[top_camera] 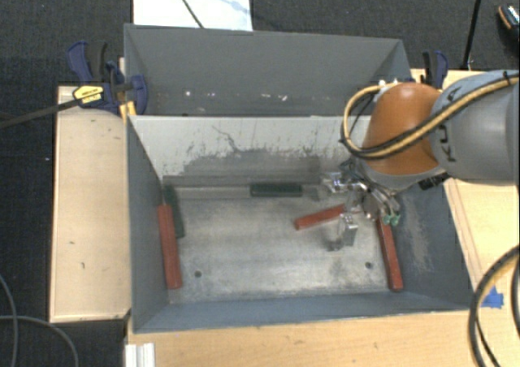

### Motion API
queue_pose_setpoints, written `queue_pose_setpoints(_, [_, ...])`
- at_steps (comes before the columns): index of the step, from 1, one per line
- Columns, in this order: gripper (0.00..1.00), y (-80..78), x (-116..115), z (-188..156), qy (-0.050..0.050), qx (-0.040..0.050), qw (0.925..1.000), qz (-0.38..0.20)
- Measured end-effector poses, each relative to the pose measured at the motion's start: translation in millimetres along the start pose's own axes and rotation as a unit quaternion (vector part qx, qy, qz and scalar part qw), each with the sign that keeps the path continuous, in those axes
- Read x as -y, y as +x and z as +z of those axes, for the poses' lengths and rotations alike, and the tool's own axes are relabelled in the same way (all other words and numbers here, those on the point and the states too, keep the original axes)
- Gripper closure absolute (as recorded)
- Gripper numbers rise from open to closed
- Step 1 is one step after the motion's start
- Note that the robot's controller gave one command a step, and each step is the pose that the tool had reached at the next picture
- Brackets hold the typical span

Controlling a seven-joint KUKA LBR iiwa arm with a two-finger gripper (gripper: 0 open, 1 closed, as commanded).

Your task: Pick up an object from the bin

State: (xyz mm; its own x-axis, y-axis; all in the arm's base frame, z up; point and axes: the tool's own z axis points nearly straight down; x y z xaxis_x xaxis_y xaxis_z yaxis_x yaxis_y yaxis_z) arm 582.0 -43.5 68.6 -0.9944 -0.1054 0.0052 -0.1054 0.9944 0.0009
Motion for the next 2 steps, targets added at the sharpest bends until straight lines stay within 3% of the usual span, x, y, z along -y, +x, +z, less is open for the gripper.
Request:
queue_pose_setpoints(1, [1.00,-2.5,-0.4,-4.7,0.001,0.0039,1.0000,0.000])
queue_pose_setpoints(2, [1.00,23.2,-6.2,-169.7,0.002,0.0076,1.0000,-0.003])
